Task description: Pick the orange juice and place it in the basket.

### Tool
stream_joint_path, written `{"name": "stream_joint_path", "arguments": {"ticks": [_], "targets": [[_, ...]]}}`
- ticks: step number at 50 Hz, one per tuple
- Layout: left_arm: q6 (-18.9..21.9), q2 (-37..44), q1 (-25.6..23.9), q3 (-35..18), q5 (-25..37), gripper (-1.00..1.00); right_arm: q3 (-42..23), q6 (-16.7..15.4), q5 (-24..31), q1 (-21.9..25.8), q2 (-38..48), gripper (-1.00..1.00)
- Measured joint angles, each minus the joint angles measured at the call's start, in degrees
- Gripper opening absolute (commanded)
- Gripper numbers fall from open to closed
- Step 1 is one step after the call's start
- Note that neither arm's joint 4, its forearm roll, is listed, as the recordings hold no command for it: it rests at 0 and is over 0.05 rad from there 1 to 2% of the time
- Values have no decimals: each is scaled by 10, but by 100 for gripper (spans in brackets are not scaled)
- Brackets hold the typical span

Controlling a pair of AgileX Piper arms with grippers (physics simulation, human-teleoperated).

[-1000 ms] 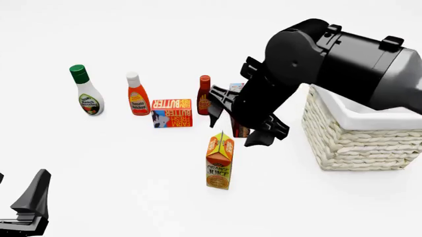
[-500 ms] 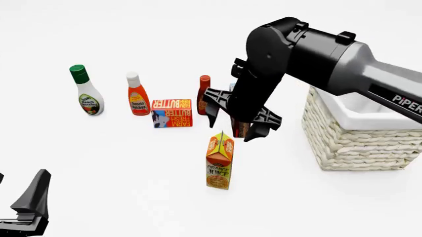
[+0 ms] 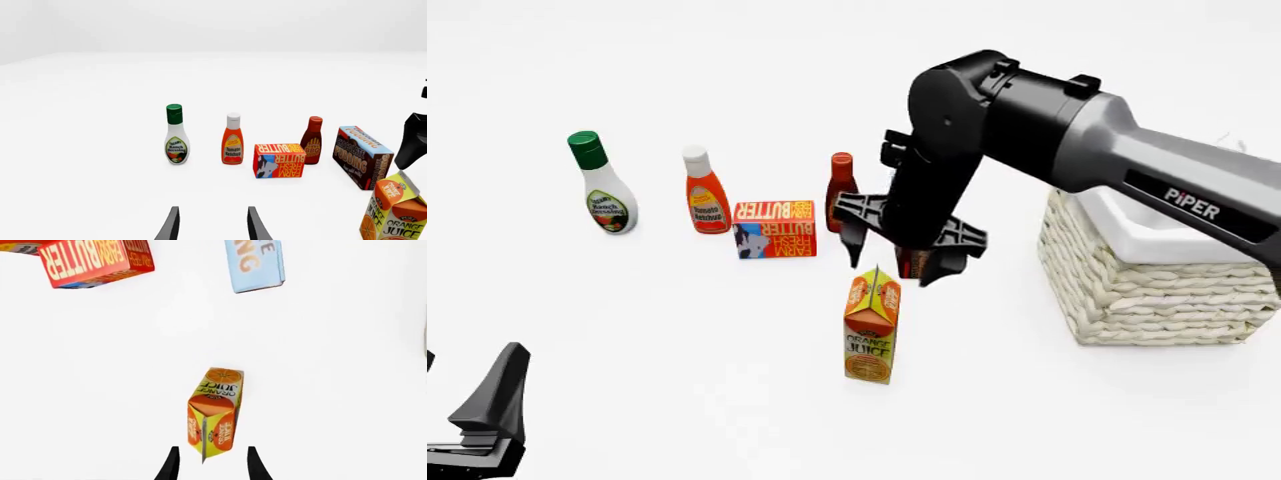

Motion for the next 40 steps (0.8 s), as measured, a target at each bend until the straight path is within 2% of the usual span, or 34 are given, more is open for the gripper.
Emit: {"name": "stream_joint_path", "arguments": {"ticks": [19, 40], "targets": [[0, 0, 0, 0, 0, 100, -3, -36, 0, 5, 21, 100], [0, 0, 0, 0, 0, 100, -18, -39, 0, 8, 40, 100]]}}
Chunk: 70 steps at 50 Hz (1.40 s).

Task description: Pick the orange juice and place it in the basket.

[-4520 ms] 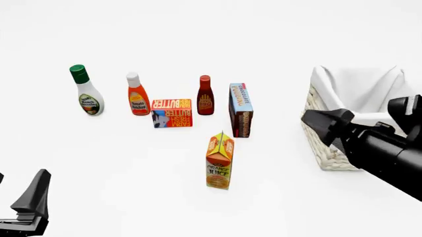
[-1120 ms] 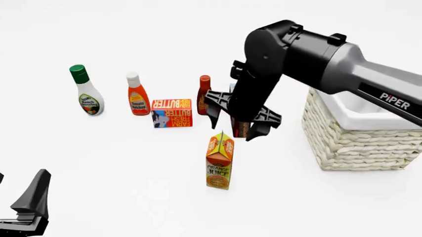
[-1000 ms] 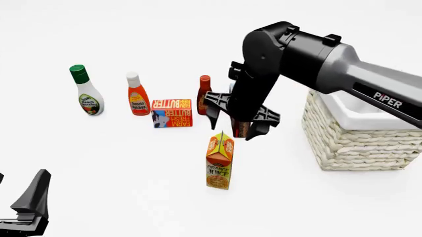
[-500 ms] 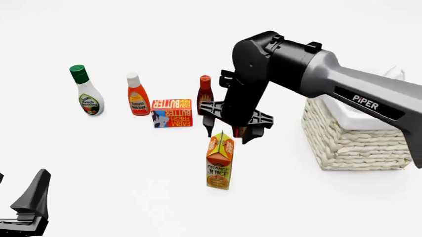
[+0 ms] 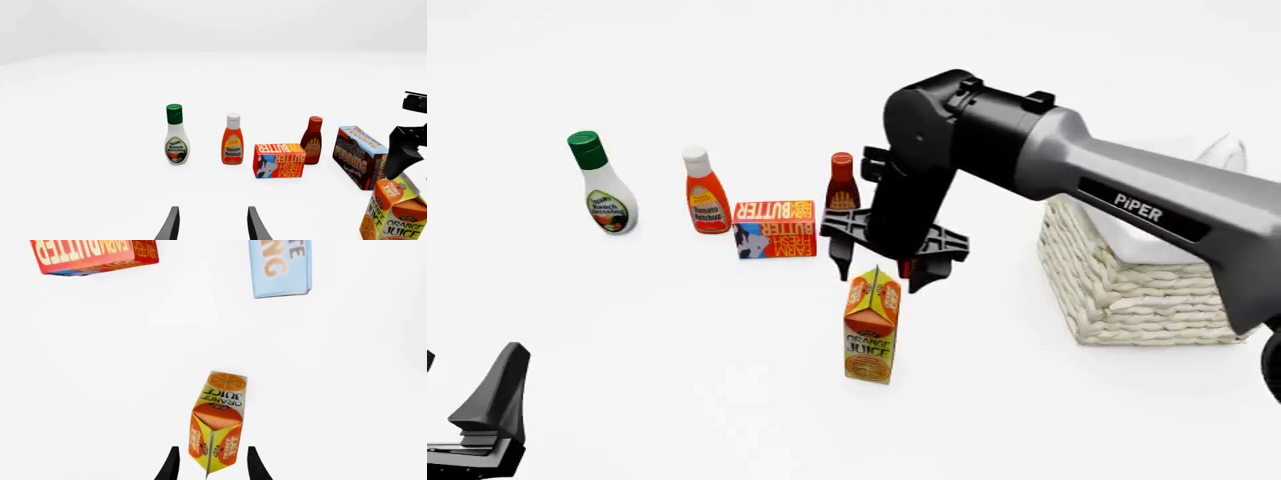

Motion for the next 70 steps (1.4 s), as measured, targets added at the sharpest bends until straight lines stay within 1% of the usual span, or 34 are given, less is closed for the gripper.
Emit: {"name": "stream_joint_path", "arguments": {"ticks": [20, 70], "targets": [[0, 0, 0, 0, 0, 100, -11, 11, 0, 2, 12, 100], [0, 0, 0, 0, 0, 100, -18, 3, 0, -9, 39, 100]]}}
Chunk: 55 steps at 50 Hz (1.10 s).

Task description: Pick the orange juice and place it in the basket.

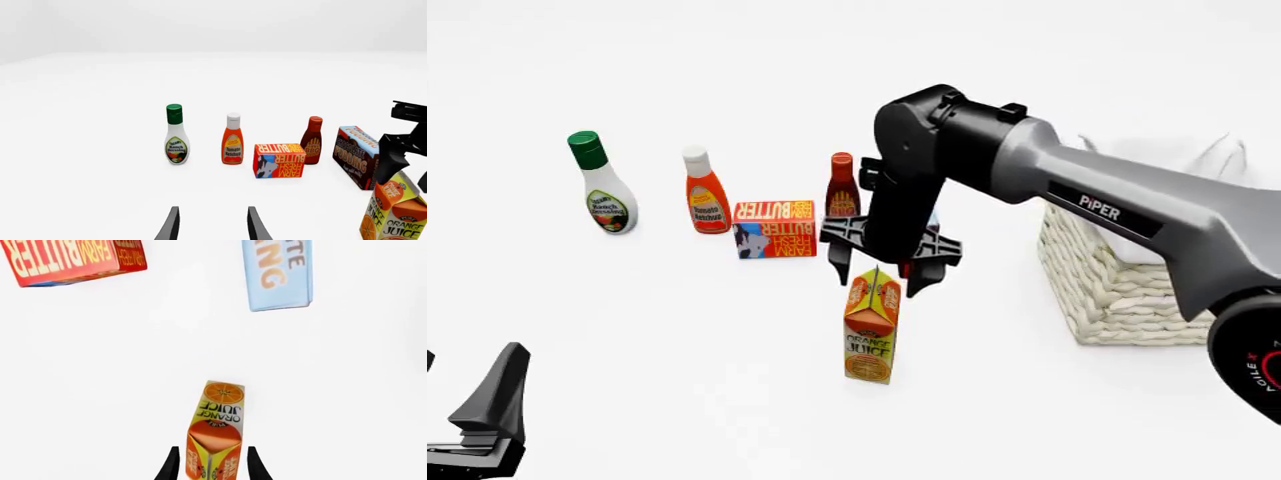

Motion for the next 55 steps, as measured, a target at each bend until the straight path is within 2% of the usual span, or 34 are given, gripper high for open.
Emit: {"name": "stream_joint_path", "arguments": {"ticks": [55], "targets": [[0, 0, 0, 0, 0, 100, 48, 11, -52, 10, 13, 100]]}}
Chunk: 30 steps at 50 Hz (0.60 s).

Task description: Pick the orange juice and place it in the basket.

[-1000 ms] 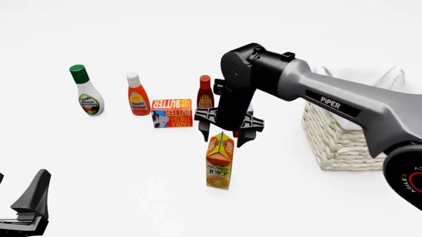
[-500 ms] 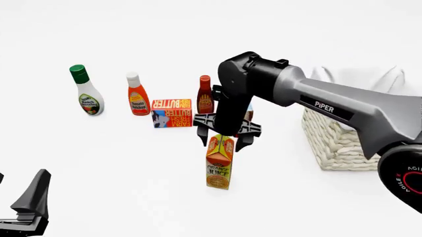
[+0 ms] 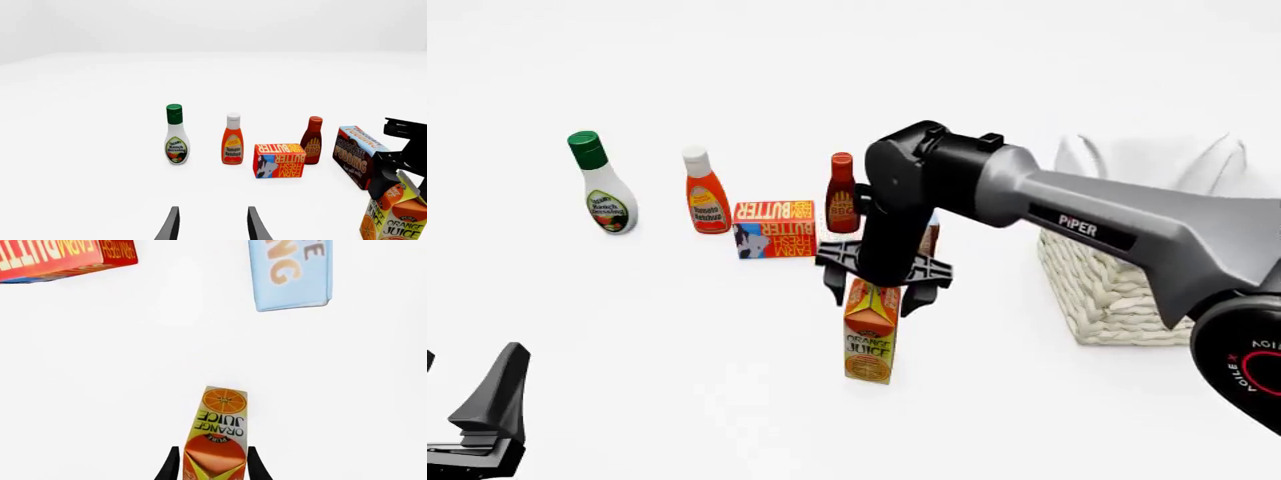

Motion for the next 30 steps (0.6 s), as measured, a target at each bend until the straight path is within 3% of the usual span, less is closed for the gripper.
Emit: {"name": "stream_joint_path", "arguments": {"ticks": [2, 3, 16, 30], "targets": [[0, 0, 0, 0, 0, 100, 4, 1, -3, 1, 0, 100], [0, 0, 0, 0, 0, 100, 6, 2, -5, 1, 0, -100], [0, 1, 1, 0, -1, 100, 11, -5, -11, 0, -3, -100], [0, 1, 1, 0, -1, 100, -18, -15, 22, 0, -9, -100]]}}
